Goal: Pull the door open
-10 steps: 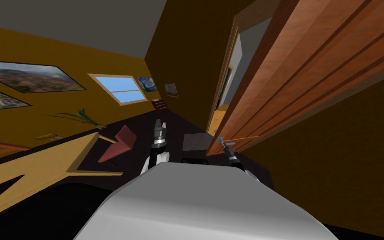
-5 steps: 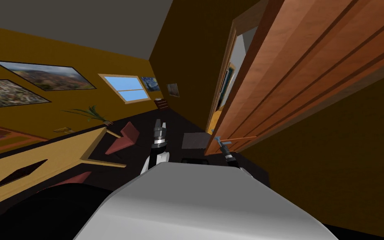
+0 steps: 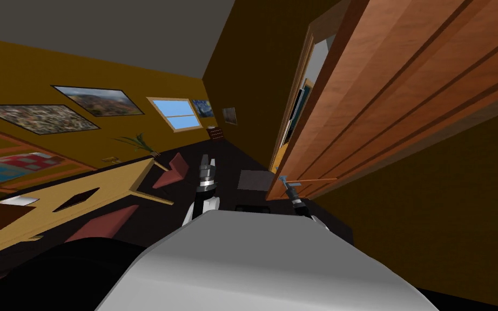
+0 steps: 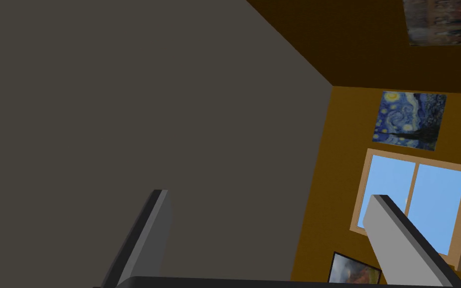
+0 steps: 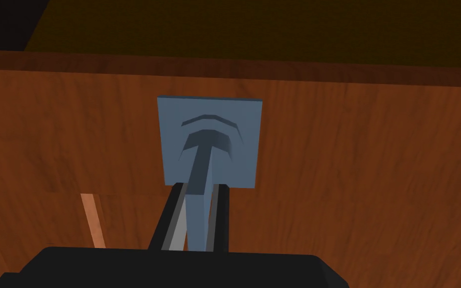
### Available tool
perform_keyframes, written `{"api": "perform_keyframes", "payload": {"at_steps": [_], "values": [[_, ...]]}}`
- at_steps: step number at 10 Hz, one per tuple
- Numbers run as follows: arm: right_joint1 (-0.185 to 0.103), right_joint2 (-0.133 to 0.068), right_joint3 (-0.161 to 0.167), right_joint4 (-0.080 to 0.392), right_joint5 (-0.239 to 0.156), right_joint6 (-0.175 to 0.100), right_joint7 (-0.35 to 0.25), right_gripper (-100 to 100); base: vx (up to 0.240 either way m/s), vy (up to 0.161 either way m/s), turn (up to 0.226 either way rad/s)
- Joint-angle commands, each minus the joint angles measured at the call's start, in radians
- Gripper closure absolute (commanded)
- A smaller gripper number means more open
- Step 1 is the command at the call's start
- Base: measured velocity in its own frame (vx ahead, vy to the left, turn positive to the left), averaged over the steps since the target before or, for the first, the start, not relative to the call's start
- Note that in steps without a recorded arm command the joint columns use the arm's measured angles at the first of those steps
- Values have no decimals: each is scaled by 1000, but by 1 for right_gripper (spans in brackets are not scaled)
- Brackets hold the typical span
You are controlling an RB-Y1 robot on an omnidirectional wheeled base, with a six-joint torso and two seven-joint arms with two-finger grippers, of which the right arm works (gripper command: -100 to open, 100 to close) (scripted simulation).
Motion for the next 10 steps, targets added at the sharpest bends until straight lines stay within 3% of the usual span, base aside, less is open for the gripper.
{"api": "perform_keyframes", "payload": {"at_steps": [1, 3, 10], "values": [[-7, 5, 5, 28, 0, -10, -7, 100, -206, 14, 218], [-25, -1, -5, 67, -7, -25, -18, 100, -181, -15, 266], [-77, -20, -34, 178, -28, -66, -47, 100, -198, -90, 212]]}}
